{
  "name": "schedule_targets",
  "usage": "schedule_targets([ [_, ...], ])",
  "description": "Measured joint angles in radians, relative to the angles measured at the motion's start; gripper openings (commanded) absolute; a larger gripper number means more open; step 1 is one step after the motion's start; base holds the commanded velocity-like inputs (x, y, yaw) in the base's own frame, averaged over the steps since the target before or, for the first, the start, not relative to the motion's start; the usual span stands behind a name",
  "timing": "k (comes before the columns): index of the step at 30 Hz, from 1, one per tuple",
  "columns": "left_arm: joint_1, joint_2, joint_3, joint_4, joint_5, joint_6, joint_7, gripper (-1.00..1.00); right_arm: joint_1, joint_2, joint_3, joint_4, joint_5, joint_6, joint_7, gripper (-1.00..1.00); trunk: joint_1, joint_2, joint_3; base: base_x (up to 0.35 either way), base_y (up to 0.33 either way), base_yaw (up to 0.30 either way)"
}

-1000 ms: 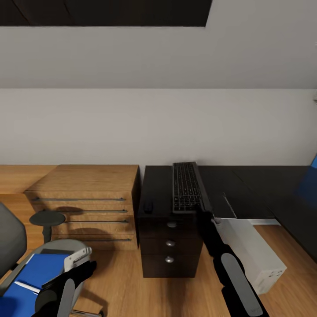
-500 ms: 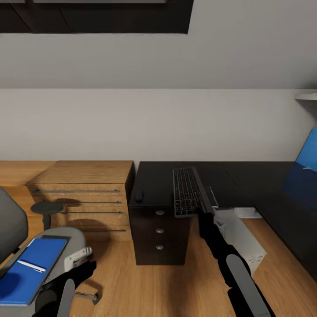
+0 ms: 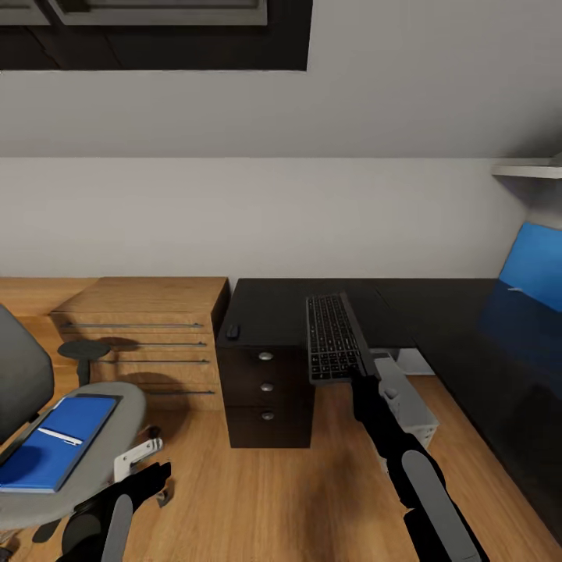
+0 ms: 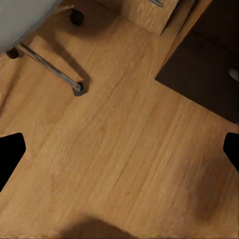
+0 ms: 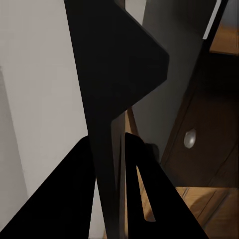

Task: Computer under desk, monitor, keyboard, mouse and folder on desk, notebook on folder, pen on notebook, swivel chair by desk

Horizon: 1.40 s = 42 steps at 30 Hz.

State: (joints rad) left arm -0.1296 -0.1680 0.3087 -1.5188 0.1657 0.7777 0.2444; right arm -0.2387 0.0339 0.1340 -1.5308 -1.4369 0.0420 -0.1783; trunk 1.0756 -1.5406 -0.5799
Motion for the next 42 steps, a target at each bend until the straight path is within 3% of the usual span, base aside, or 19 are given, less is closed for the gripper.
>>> schedule_targets([
  [19, 0.000, 0.000, 0.000, 0.000, 0.000, -0.001, 0.000, 1.00, 0.000, 0.001, 0.000, 0.001, -0.002, 0.000, 0.000, -1.00, 0.000, 0.000, 0.000, -0.273, -0.206, 0.000],
  [42, 0.000, 0.000, 0.000, 0.000, 0.000, 0.000, 0.000, 1.00, 0.000, 0.001, 0.000, 0.002, -0.002, 0.000, 0.000, -1.00, 0.000, 0.000, 0.000, -0.333, -0.010, 0.000],
])
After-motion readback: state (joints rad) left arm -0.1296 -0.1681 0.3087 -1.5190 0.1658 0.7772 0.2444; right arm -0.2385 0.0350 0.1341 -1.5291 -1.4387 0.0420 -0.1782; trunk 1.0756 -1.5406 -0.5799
